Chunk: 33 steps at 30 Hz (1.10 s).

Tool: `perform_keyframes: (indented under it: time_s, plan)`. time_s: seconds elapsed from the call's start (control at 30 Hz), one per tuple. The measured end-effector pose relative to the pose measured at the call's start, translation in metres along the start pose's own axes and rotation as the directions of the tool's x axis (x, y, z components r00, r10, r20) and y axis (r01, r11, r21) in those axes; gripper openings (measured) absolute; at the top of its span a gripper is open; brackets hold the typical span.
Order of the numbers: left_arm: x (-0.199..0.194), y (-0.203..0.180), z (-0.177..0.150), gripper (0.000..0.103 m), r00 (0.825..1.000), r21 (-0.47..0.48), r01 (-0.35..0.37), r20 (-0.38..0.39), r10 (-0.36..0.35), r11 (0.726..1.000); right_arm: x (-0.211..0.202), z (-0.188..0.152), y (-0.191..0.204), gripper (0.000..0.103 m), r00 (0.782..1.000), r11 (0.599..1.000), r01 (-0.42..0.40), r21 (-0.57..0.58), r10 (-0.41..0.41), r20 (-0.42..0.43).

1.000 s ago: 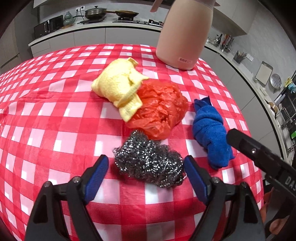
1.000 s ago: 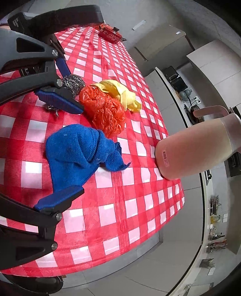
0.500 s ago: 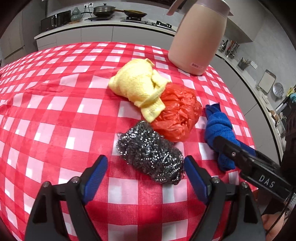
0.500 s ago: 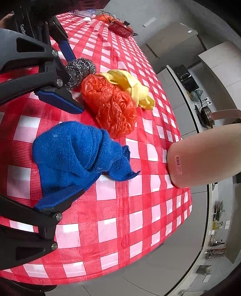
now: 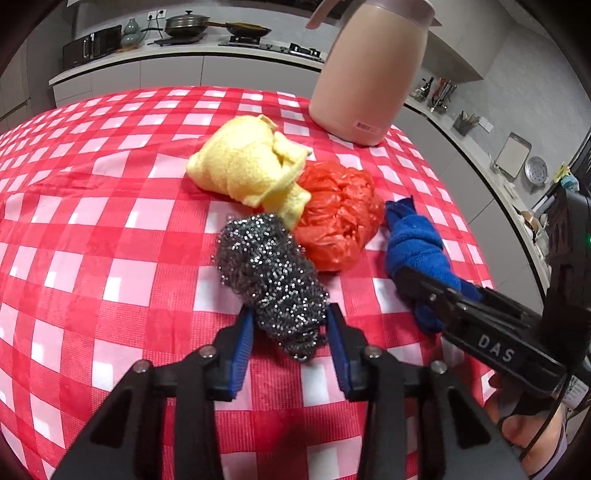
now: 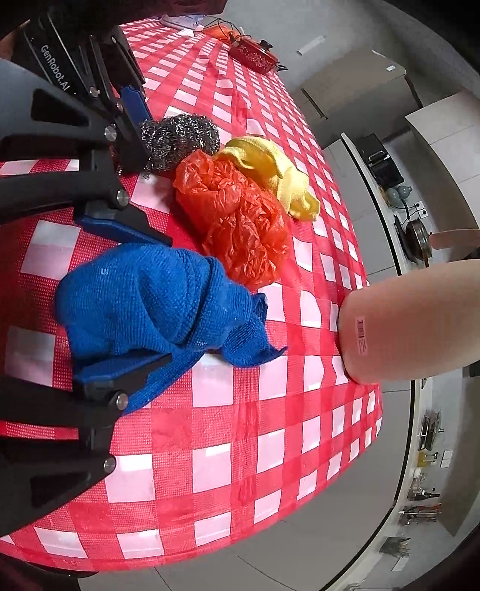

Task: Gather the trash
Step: 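Grasp the steel wool scrubber with the left gripper while the right grasps the blue cloth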

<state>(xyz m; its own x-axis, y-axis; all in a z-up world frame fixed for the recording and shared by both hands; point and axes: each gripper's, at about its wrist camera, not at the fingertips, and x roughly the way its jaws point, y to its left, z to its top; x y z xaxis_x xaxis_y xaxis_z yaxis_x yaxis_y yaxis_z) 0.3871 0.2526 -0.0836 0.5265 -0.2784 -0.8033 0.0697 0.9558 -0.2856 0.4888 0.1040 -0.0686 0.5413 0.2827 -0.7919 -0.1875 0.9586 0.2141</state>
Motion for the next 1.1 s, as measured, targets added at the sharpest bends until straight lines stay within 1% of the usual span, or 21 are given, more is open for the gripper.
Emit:
perform_keyframes:
  time_s: [0.03,0.1,0.2,0.23,0.3,0.33,0.37,0.43,0.5,0.53,0.6,0.63,0.67,0.7,0.73,0.77,0.83,0.9,1.1]
  plan:
    - [-0.002,0.000,-0.001,0.040,1.000,0.000,0.001,0.002,-0.001,1.000,0.000,-0.001,0.000,0.042,1.000,1.000,-0.004,-0.003,0.004,-0.002]
    - [-0.006,-0.001,-0.001,0.039,1.000,0.002,0.005,0.007,-0.005,1.000,-0.003,-0.002,0.000,0.036,1.000,1.000,-0.016,0.002,0.016,0.001]
    - [-0.009,-0.003,-0.003,0.041,1.000,0.007,-0.007,0.005,0.007,1.000,-0.009,-0.005,0.000,0.036,1.000,1.000,-0.020,-0.007,0.020,-0.002]
    - [-0.009,-0.003,-0.004,0.043,1.000,0.008,-0.015,-0.003,0.015,1.000,-0.010,-0.007,-0.001,0.036,1.000,1.000,-0.021,-0.005,0.021,-0.002]
    - [-0.007,-0.002,-0.005,0.056,0.999,-0.005,-0.051,-0.013,0.051,0.999,-0.013,-0.009,-0.005,0.038,1.000,1.000,-0.028,0.006,0.028,-0.002]
    - [-0.006,-0.002,-0.005,0.068,0.998,-0.013,-0.061,-0.019,0.061,0.998,-0.013,-0.010,-0.006,0.043,0.999,0.999,-0.031,0.009,0.031,-0.011]
    - [-0.006,-0.002,-0.005,0.071,0.997,-0.022,-0.068,-0.022,0.068,0.997,-0.013,-0.011,-0.007,0.046,0.999,0.999,-0.033,0.014,0.033,-0.014]
    - [-0.007,-0.003,-0.004,0.071,0.997,-0.030,-0.072,-0.012,0.071,0.997,-0.015,-0.011,-0.009,0.062,0.999,0.999,-0.040,0.021,0.040,-0.005]
    - [-0.007,-0.004,-0.002,0.071,0.997,-0.028,-0.072,0.000,0.072,0.997,-0.018,-0.010,-0.009,0.067,0.999,0.999,-0.029,0.023,0.029,0.015]
    - [-0.007,-0.005,-0.001,0.071,0.998,-0.025,-0.067,0.008,0.068,0.997,-0.018,-0.009,-0.008,0.067,1.000,1.000,-0.024,0.020,0.024,0.017]
    - [-0.002,-0.004,0.002,0.071,0.998,-0.020,-0.060,0.012,0.060,0.998,-0.011,-0.008,-0.007,0.067,1.000,1.000,-0.011,0.007,0.011,0.004]
    - [0.000,-0.003,0.002,0.069,0.999,-0.023,-0.052,0.005,0.052,0.998,-0.008,-0.008,-0.007,0.067,1.000,1.000,-0.005,0.006,0.005,-0.003]
    - [0.002,-0.002,0.002,0.062,0.999,-0.026,-0.042,0.001,0.042,0.999,-0.007,-0.007,-0.008,0.067,1.000,1.000,-0.002,0.004,0.002,-0.001]
    - [0.003,-0.001,0.003,0.058,0.999,-0.022,-0.043,0.001,0.043,0.999,-0.007,-0.007,-0.006,0.064,1.000,1.000,0.007,-0.004,-0.007,0.004]
    - [0.003,-0.001,0.002,0.050,0.999,-0.019,-0.041,0.003,0.041,0.999,-0.007,-0.007,-0.006,0.053,1.000,1.000,0.010,-0.007,-0.010,0.006]
    - [0.004,0.000,0.001,0.045,0.999,-0.021,-0.034,0.001,0.034,0.999,-0.007,-0.007,-0.005,0.047,1.000,1.000,-0.004,-0.008,0.004,0.007]
    - [0.002,0.001,0.000,0.041,1.000,-0.020,-0.028,0.008,0.028,0.999,-0.008,-0.008,-0.004,0.042,1.000,1.000,-0.002,-0.010,0.003,0.010]
    - [0.000,0.000,-0.002,0.040,0.999,-0.013,-0.030,0.017,0.030,0.999,-0.010,-0.009,-0.002,0.039,1.000,1.000,-0.004,-0.017,0.004,0.015]
    - [-0.016,-0.007,-0.007,0.040,0.998,-0.006,-0.031,0.050,0.031,1.000,-0.026,-0.014,-0.002,0.037,0.998,0.999,-0.036,-0.011,0.037,0.041]
